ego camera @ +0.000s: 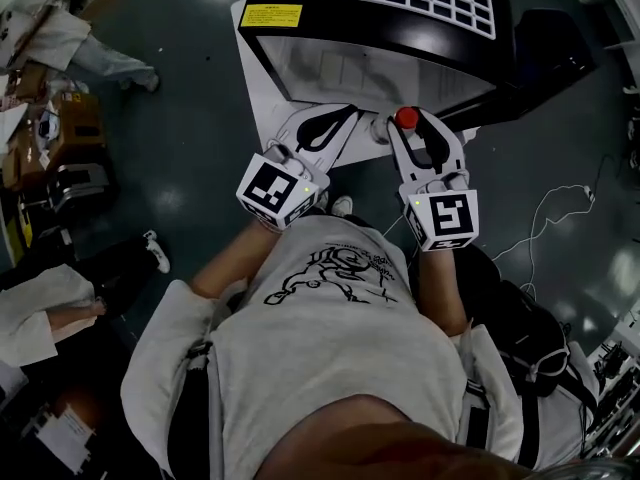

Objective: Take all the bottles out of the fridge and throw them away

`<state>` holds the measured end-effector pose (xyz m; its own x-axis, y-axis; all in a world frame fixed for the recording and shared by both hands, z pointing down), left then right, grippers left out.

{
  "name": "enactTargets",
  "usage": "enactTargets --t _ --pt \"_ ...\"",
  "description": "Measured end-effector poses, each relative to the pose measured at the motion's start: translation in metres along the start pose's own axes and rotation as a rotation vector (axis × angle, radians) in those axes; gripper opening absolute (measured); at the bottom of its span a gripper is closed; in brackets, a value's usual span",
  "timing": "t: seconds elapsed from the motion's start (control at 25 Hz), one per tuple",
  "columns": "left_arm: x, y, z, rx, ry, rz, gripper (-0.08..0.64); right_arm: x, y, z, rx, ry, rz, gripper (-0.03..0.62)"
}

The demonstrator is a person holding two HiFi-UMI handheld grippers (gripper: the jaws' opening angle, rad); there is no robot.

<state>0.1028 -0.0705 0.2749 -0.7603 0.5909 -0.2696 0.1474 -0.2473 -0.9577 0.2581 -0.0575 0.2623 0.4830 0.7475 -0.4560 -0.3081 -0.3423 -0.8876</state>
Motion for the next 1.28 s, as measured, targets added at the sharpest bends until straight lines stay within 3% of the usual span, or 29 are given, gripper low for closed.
enactTargets --t 0.72,1.28 --pt "0.03 -0.01 -0.015 0.057 0.146 -0.018 0.009 0.005 0.011 0.024 0.088 0.141 -0.043 0.155" --pt "0.109 -0.018 0.014 0.077 0.273 -0.031 0.009 -0.025 0.043 0.09 0.158 0.258 -0.058 0.153"
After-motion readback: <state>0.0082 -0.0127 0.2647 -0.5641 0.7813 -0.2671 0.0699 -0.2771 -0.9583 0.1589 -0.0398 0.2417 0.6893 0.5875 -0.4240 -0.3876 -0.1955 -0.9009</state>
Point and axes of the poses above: the fingertips, and each gripper's own axes: x backward along the fingers, z to its left, y out of its top, the point moved 7 cm from there along x, backward along the fingers, and after that the axes turned 15 degrees about z, right-handed, at the moved point
